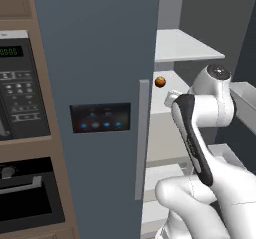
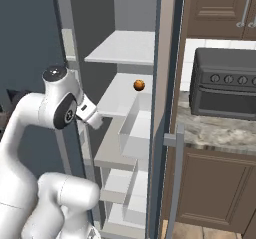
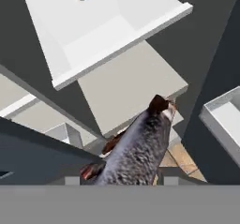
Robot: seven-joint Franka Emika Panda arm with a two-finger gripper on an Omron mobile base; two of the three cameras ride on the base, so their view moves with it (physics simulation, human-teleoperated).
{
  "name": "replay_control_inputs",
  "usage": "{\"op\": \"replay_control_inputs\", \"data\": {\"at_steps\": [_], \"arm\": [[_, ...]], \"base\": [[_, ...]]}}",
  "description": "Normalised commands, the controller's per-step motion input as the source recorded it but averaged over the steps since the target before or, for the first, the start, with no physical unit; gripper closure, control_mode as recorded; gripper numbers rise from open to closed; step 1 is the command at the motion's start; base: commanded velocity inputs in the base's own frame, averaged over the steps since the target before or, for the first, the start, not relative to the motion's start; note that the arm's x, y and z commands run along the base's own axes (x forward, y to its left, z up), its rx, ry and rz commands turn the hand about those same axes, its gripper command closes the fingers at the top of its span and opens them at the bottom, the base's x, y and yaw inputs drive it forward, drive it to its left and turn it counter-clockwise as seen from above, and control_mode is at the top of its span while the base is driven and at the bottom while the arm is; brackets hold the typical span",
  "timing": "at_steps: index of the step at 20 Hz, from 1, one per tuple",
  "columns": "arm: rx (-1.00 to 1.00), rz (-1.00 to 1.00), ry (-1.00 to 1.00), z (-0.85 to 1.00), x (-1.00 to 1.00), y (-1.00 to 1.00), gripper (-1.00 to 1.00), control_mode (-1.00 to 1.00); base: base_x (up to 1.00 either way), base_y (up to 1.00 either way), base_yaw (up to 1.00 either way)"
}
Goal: Take the fish out of the fridge, briefly rinse it in the sink, and place it on the tray next to the sink.
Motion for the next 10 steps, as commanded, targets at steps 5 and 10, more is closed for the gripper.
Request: {"op": "replay_control_inputs", "data": {"at_steps": [5, 10], "arm": [[0.00, 0.00, 0.00, 0.00, 0.00, 0.00, 1.00, 1.00], [0.00, 0.00, 0.00, 0.00, 0.00, 0.00, 1.00, 1.00]], "base": [[-0.90, 0.00, 0.65], [-0.21, 0.02, 0.90]]}}
